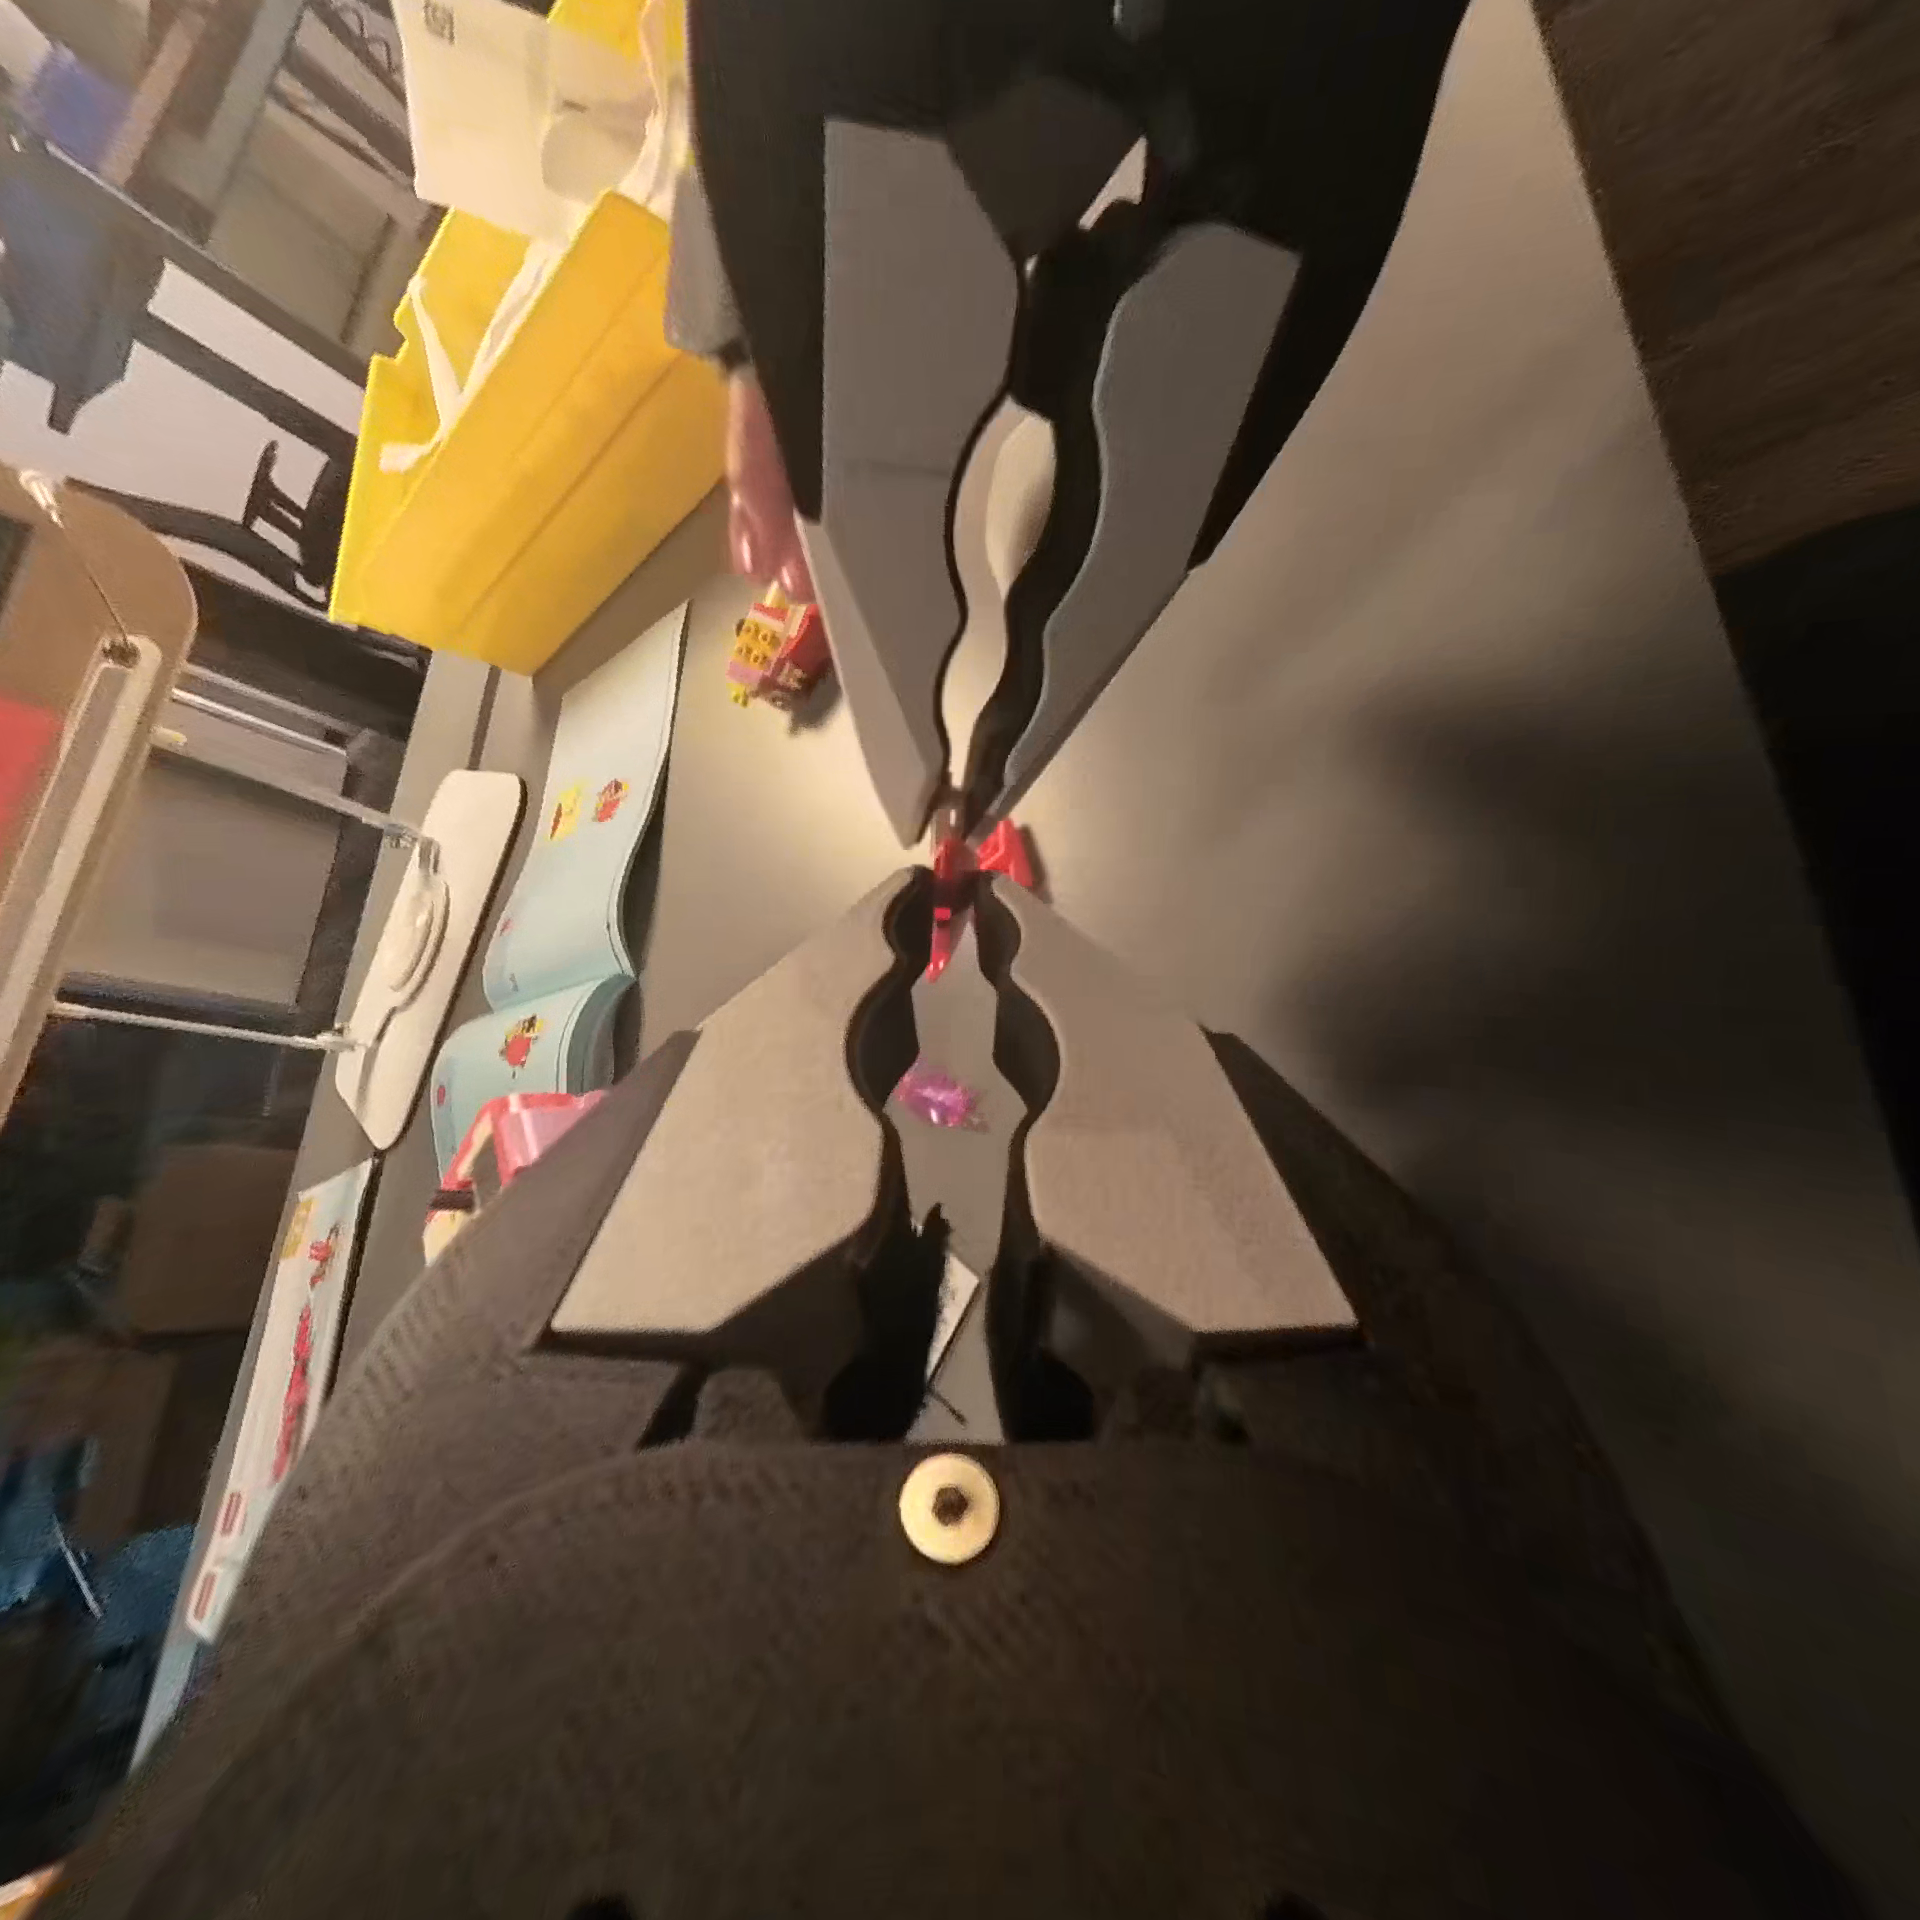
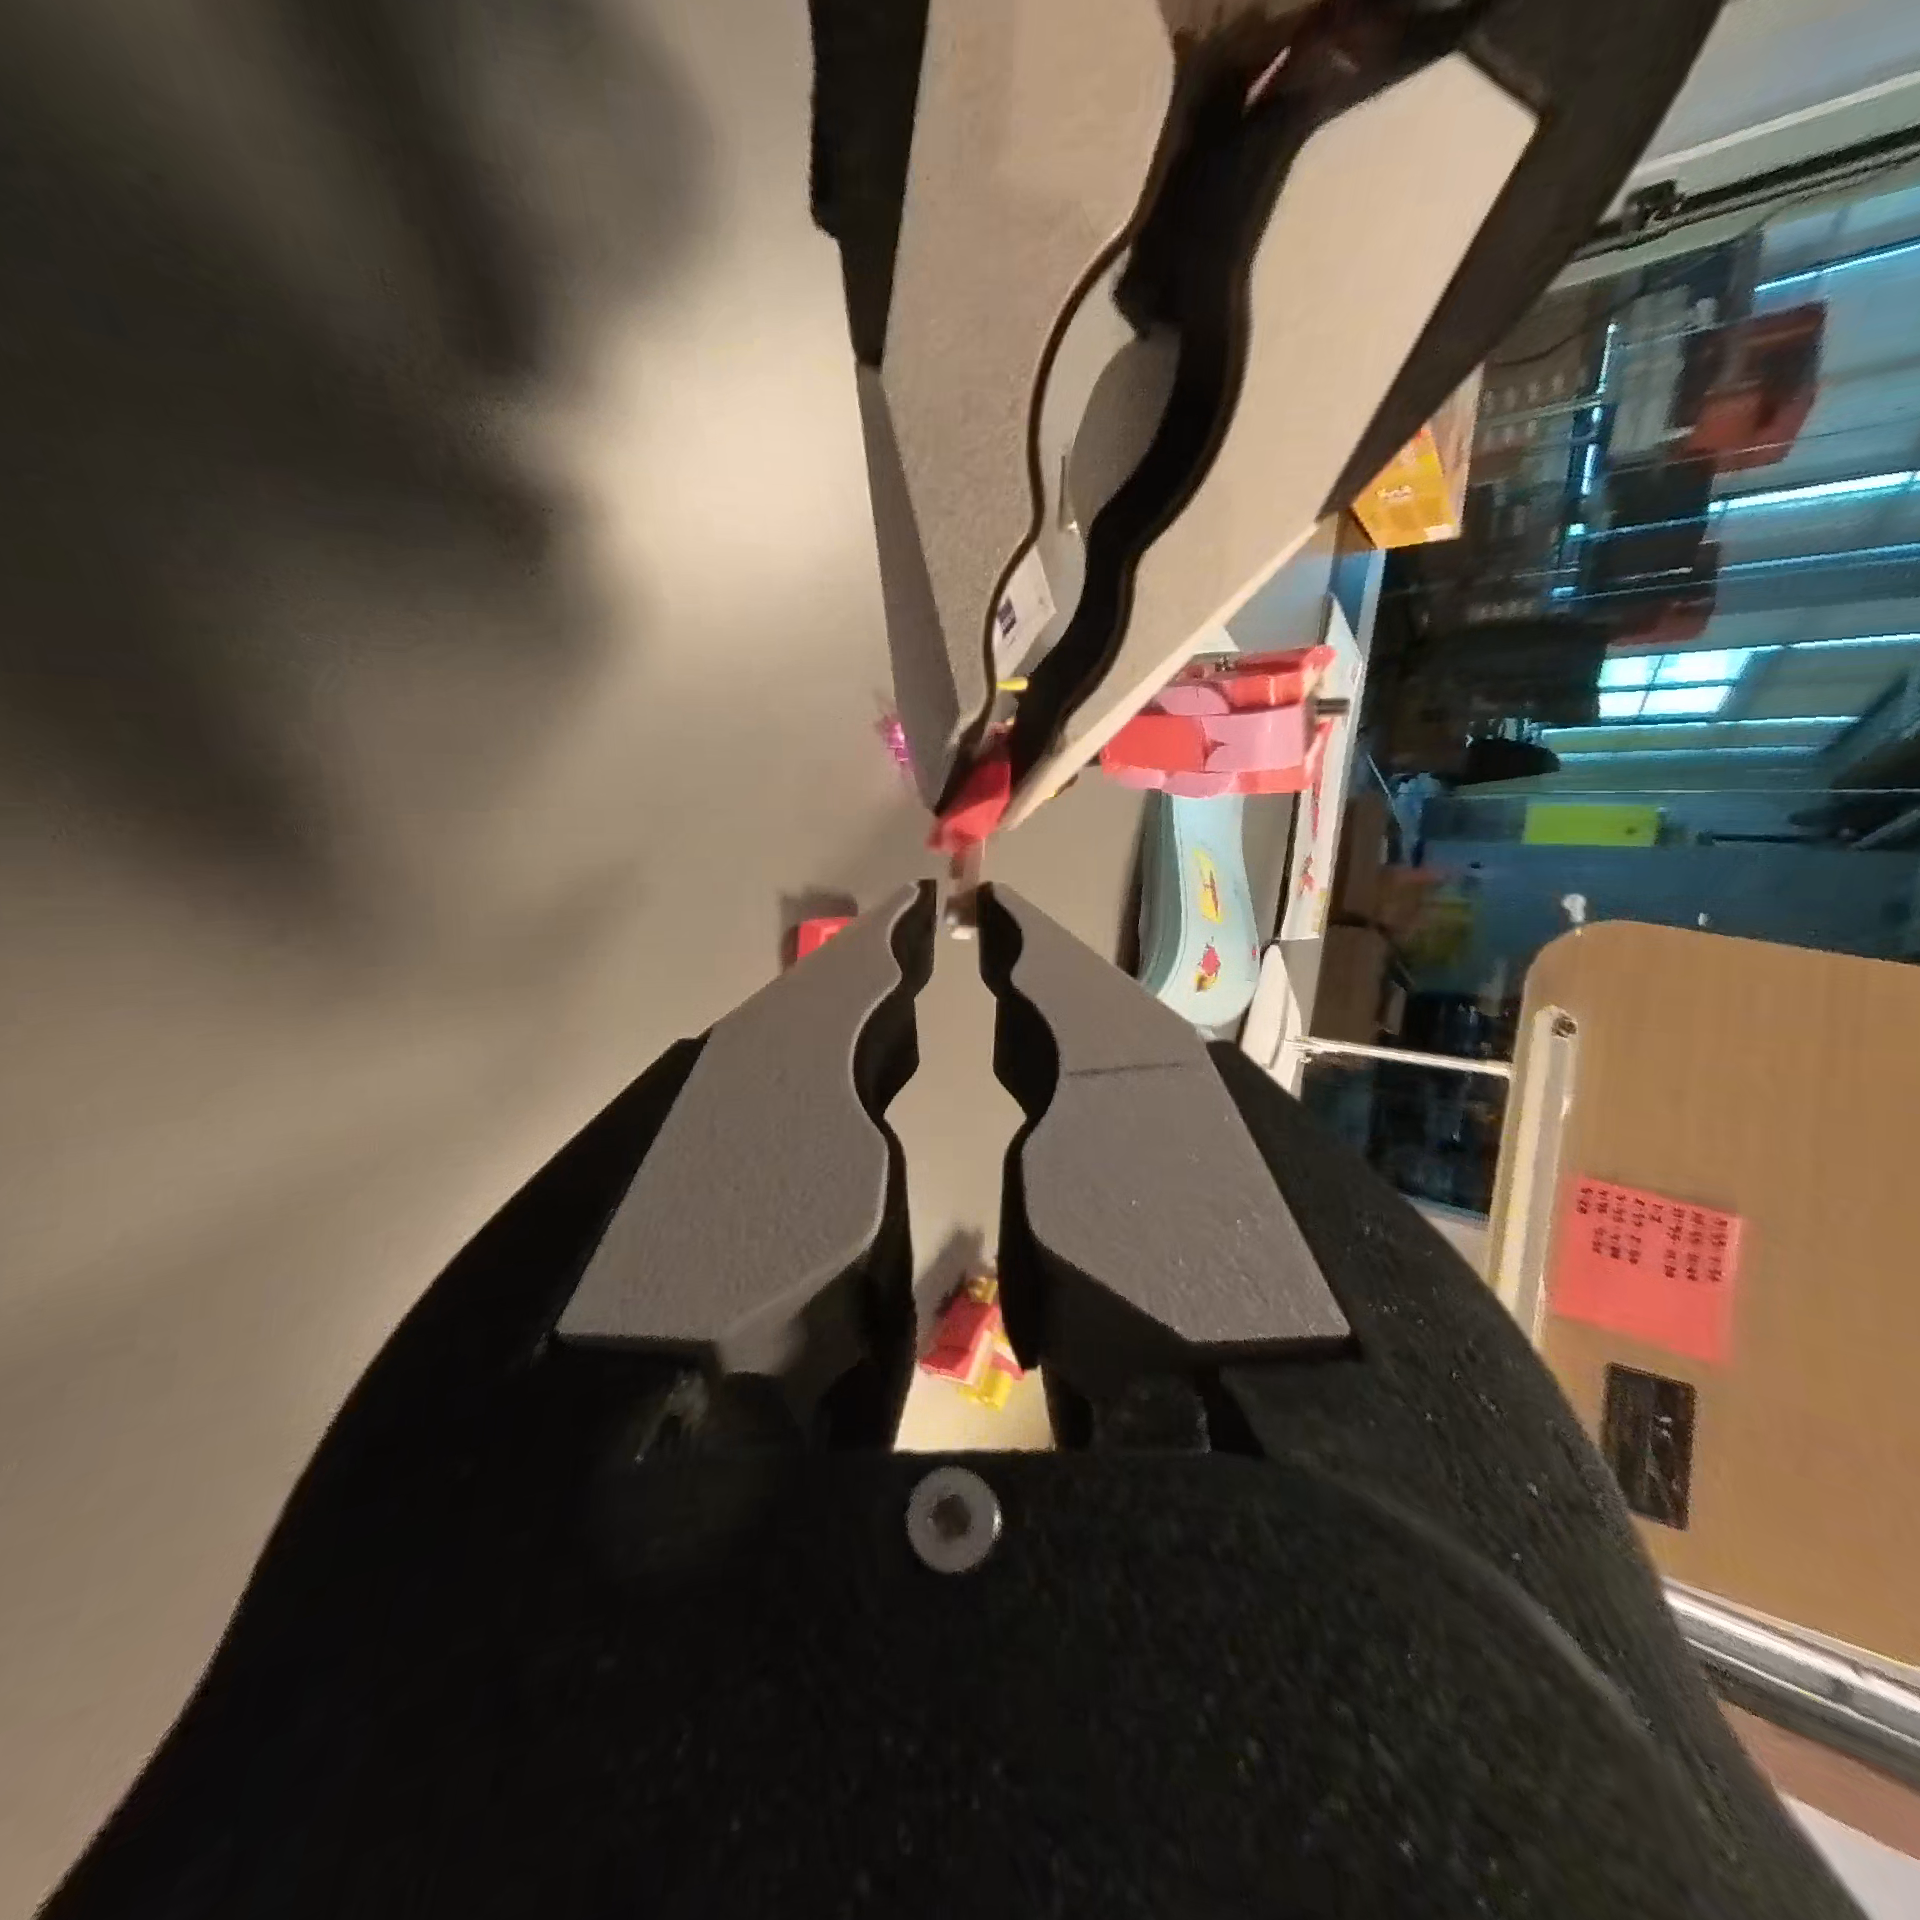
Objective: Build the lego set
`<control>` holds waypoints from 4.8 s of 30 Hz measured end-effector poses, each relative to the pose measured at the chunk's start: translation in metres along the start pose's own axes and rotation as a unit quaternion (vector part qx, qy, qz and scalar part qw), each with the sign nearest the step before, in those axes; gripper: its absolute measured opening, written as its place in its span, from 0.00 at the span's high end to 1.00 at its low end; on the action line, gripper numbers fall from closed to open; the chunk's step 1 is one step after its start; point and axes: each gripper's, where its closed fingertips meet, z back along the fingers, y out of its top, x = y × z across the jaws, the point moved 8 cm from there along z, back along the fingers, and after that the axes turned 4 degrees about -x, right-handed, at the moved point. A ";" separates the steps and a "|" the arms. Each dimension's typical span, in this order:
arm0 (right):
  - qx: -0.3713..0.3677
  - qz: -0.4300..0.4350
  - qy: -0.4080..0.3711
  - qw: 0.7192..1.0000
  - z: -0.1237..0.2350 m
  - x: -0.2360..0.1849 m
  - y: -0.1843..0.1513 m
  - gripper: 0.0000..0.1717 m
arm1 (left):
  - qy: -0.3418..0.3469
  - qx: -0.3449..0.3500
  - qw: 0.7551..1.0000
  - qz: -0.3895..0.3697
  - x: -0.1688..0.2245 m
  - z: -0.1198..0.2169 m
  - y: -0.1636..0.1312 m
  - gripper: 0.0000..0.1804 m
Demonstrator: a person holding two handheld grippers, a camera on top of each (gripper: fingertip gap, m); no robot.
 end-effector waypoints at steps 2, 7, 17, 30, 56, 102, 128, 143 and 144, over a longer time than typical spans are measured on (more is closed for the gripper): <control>0.002 0.004 0.000 1.000 0.000 -0.002 0.001 0.98 | -0.002 0.002 1.000 -0.006 0.003 0.000 -0.001 0.97; 0.032 -0.117 0.047 0.992 0.001 0.004 0.000 0.98 | 0.038 0.022 0.997 -0.064 0.007 0.005 -0.001 0.97; 0.070 -0.270 0.041 0.959 -0.007 0.013 0.001 0.98 | 0.110 -0.010 0.976 -0.189 0.007 0.012 -0.005 0.97; -0.015 -0.061 -0.084 0.994 -0.009 0.004 0.016 0.98 | 0.073 0.021 0.983 -0.167 0.001 0.018 -0.008 0.97; -0.020 -0.092 -0.103 0.990 -0.011 0.012 0.016 0.99 | 0.101 0.015 0.980 -0.170 0.012 0.007 -0.010 0.99; -0.114 -0.073 -0.309 0.941 -0.009 -0.023 -0.069 0.99 | -0.183 -0.075 0.942 0.271 -0.012 -0.059 -0.003 0.56; -0.133 -0.047 -0.309 0.941 -0.011 -0.022 -0.066 0.99 | -0.137 -0.091 0.934 0.317 -0.003 -0.056 -0.011 0.72; -0.132 -0.052 -0.307 0.941 -0.012 -0.020 -0.066 0.98 | -0.089 -0.111 0.939 0.314 -0.011 -0.058 -0.014 0.77; -0.133 -0.052 -0.307 0.941 -0.012 -0.020 -0.066 0.98 | -0.092 -0.114 0.938 0.315 -0.010 -0.060 -0.014 0.77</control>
